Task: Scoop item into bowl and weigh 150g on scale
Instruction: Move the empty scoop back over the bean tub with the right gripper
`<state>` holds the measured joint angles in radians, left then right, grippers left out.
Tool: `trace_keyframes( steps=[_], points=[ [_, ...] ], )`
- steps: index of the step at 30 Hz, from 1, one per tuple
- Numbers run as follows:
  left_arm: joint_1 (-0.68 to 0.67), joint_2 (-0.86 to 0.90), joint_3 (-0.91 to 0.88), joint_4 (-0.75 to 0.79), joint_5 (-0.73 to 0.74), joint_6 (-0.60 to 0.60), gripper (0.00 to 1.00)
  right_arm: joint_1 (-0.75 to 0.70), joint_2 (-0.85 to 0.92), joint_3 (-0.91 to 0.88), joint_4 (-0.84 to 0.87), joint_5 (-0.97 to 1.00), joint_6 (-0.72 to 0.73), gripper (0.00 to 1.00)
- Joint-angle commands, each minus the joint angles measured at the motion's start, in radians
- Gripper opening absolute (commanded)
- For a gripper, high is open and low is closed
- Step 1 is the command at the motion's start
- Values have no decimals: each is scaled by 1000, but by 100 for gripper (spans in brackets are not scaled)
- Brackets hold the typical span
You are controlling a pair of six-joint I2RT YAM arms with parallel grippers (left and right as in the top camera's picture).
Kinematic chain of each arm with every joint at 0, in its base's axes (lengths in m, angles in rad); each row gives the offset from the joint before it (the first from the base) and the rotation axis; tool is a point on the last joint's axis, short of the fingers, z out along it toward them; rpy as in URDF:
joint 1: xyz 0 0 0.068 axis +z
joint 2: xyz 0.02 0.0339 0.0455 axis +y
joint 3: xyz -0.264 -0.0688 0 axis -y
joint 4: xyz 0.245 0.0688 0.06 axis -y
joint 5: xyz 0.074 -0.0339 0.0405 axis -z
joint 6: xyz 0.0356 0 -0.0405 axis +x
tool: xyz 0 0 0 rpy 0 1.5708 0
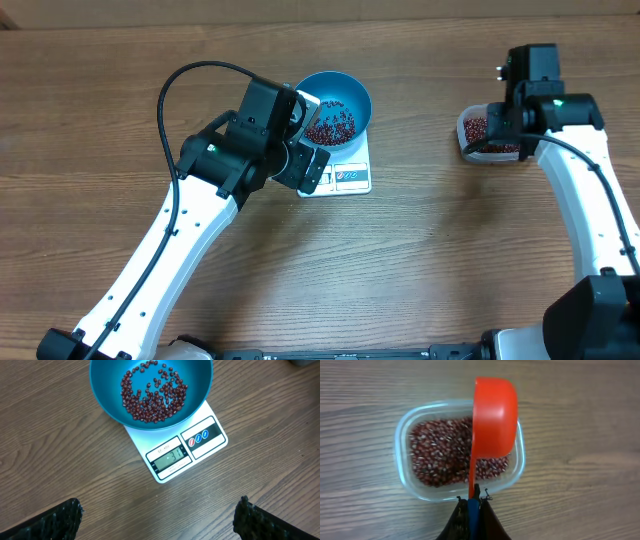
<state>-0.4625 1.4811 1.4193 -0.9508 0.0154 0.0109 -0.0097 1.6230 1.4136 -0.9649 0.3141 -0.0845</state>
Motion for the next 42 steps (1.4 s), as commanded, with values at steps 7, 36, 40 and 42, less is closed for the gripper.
trace_keyframes(
  steps=[7,36,40,42],
  points=[
    [4,-3,16,2,11,19,100,-36,29,-21,6,-136,32,4],
    [4,-3,16,2,11,19,100,-37,41,-21,18,-136,32,4],
    [4,-3,16,2,11,19,100,-37,41,-21,23,-136,32,4],
    [4,-3,16,2,11,19,100,-37,41,-21,29,-136,32,8]
  ],
)
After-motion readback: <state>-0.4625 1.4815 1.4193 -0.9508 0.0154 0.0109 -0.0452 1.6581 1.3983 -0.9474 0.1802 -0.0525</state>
